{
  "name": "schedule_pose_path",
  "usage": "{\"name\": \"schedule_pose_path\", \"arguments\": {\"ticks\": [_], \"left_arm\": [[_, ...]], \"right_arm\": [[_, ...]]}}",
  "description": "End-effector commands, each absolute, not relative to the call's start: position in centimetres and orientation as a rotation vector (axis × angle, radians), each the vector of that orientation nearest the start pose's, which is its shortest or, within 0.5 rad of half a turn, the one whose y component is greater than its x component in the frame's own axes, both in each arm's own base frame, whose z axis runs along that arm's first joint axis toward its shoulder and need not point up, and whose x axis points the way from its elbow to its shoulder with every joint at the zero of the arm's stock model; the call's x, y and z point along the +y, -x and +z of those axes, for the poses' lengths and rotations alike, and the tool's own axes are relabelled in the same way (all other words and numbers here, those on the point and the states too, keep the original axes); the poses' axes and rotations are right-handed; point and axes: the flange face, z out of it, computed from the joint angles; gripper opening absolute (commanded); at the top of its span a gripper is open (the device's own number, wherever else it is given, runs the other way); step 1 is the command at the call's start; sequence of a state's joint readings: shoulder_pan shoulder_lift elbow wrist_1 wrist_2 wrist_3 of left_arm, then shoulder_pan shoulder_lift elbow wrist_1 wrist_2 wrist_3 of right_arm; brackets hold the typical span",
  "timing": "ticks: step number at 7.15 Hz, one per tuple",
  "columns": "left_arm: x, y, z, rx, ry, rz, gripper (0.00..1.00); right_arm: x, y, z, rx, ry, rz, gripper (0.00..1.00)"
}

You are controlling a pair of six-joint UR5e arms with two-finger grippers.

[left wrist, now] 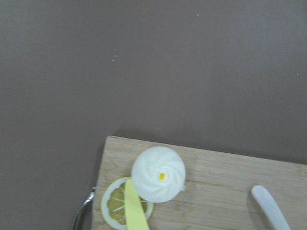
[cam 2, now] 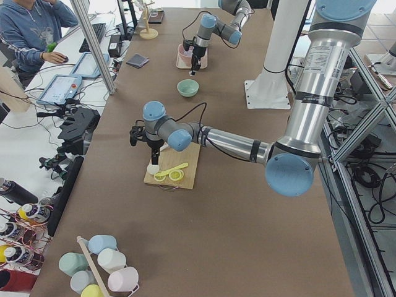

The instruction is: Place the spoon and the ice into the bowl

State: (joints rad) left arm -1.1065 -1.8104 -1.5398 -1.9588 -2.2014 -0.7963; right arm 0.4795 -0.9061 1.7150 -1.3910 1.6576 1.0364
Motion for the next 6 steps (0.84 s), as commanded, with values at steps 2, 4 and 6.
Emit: {"name": "schedule_pose_path", "arguments": {"ticks": [2, 4, 6], "left_arm": [[-58.5, -28.1, 48.9, 0.815, -0.064, -0.154, 0.98], [-58.2, -30.0, 50.0, 0.791, -0.045, -0.157, 0.97], [-57.5, -33.7, 47.6, 0.816, -0.006, -0.203, 0.91]], "right_arm": [[-42.1, 56.8, 17.1, -0.929, -0.427, -0.052, 0.49], [-42.4, 54.9, 16.7, -0.945, -0.425, -0.026, 1.00], [-43.8, 50.3, 18.6, -0.945, -0.429, 0.006, 1.00]]}}
